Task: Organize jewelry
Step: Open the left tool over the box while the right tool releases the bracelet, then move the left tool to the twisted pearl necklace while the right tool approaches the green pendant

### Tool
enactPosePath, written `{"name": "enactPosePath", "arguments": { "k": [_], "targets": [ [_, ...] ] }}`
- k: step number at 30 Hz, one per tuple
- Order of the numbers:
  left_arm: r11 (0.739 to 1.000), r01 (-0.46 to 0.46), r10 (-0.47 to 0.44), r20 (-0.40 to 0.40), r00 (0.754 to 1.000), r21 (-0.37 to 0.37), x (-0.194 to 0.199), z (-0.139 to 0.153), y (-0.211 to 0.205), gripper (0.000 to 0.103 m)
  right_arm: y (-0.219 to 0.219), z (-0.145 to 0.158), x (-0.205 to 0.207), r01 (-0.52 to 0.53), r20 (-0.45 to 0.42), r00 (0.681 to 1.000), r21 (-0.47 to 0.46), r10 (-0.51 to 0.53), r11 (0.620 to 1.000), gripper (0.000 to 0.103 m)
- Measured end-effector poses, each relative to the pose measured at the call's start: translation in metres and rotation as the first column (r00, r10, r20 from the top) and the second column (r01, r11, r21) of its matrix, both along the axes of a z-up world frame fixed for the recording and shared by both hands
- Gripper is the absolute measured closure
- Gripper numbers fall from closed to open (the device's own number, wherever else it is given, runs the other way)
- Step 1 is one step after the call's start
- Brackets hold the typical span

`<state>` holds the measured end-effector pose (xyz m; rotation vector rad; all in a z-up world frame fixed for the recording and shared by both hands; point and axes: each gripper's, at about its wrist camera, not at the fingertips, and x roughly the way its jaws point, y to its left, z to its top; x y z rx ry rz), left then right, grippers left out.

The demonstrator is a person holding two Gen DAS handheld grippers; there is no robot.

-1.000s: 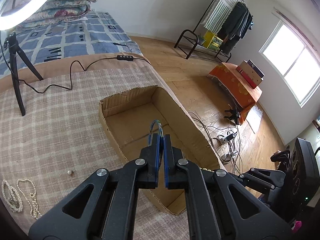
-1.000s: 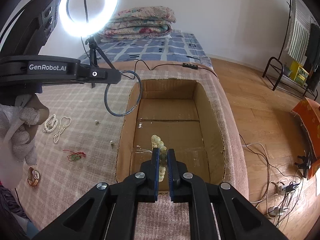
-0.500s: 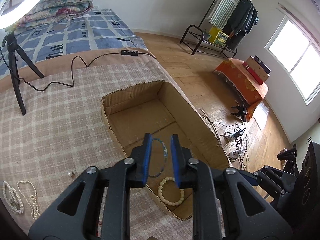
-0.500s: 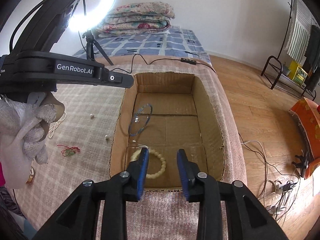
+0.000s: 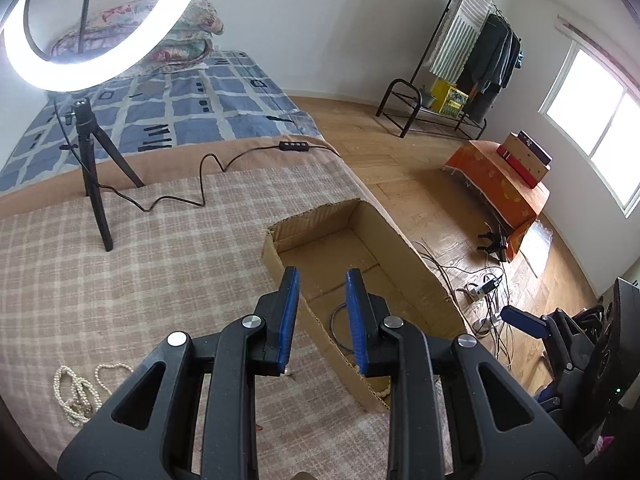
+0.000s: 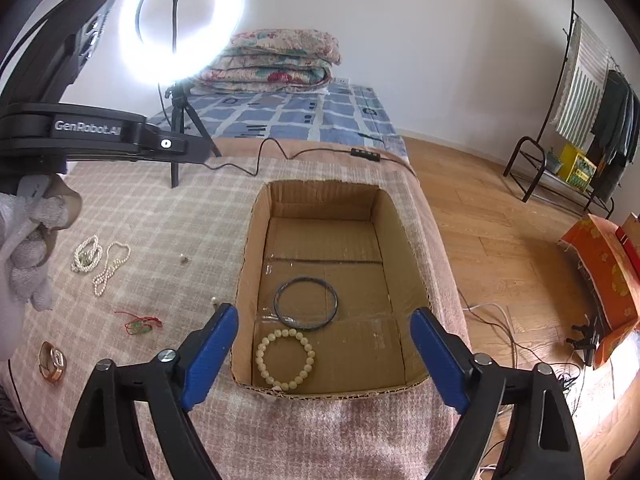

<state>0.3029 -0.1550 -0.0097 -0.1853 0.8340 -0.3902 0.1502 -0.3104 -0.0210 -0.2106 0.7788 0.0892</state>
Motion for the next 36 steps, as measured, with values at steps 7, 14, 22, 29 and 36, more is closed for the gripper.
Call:
{"name": "enactPosePath", "arguments": {
  "k": [7,14,22,29,36],
  "targets": [
    [0.999,-0.039,0.04,0.041,0.998,-0.022,-0.018,0.025,0.034,0.069,0.007,0.013,-0.004,0.035,0.039,0.999,0.05,-0.037,0.998,0.001],
    [0.996,-0.094,0.094,0.054,0.994,-0.012,-0.04,0.043,0.077,0.069,0.012,0.021,-0.011,0.07,0.089,0.993,0.108,-0.08,0.992,0.001],
    [0.981,-0.193,0.192,0.064,0.979,0.022,-0.075,0.048,0.153,0.054,0.042,0.032,-0.015,-0.003,0.155,0.988,0.09,-0.011,0.996,0.0],
    [0.958,-0.283,0.283,0.022,0.959,0.043,-0.098,0.029,0.219,0.054,0.08,0.027,-0.006,-0.089,0.117,0.99,0.123,0.074,0.988,0.0],
    [0.939,-0.344,0.343,-0.085,0.935,0.007,-0.109,-0.016,0.267,0.054,0.116,0.006,0.007,-0.157,0.019,0.988,0.14,0.156,0.978,0.002]
  ]
}}
